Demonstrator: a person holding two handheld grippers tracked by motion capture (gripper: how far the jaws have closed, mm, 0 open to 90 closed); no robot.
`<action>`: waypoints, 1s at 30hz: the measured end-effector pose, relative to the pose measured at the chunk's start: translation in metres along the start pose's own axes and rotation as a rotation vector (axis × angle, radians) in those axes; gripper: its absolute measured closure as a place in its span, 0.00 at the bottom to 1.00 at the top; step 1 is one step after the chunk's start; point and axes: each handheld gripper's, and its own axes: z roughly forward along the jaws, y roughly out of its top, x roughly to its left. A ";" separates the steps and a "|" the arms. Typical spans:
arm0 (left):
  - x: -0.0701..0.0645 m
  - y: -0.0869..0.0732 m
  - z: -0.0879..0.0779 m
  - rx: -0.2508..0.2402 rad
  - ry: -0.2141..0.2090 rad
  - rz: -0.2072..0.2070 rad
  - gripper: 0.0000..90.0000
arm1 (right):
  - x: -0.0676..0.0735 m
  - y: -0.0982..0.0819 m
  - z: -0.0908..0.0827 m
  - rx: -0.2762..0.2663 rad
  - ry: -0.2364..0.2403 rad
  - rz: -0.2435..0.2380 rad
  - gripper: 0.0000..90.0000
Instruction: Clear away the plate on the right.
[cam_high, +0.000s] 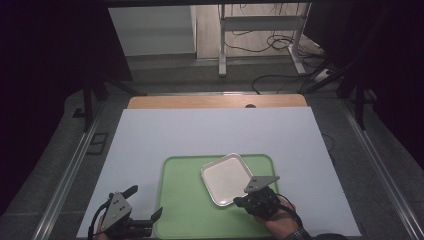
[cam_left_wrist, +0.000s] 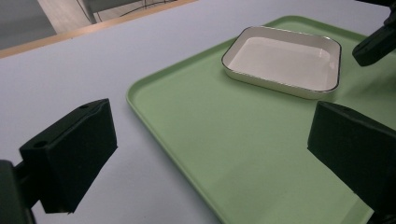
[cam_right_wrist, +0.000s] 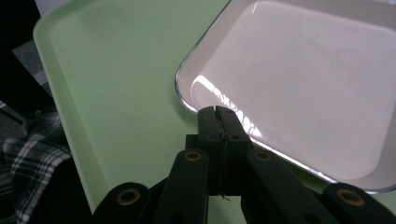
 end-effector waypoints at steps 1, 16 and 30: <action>0.000 0.000 0.000 0.001 0.000 0.001 0.01 | 0.000 -0.003 0.005 0.024 -0.003 -0.004 1.00; -0.001 0.000 0.000 0.003 0.000 0.005 0.01 | 0.006 0.005 0.031 0.070 -0.011 -0.066 1.00; -0.001 0.000 0.001 0.004 0.000 0.004 0.01 | 0.006 0.015 0.041 0.048 -0.011 -0.077 1.00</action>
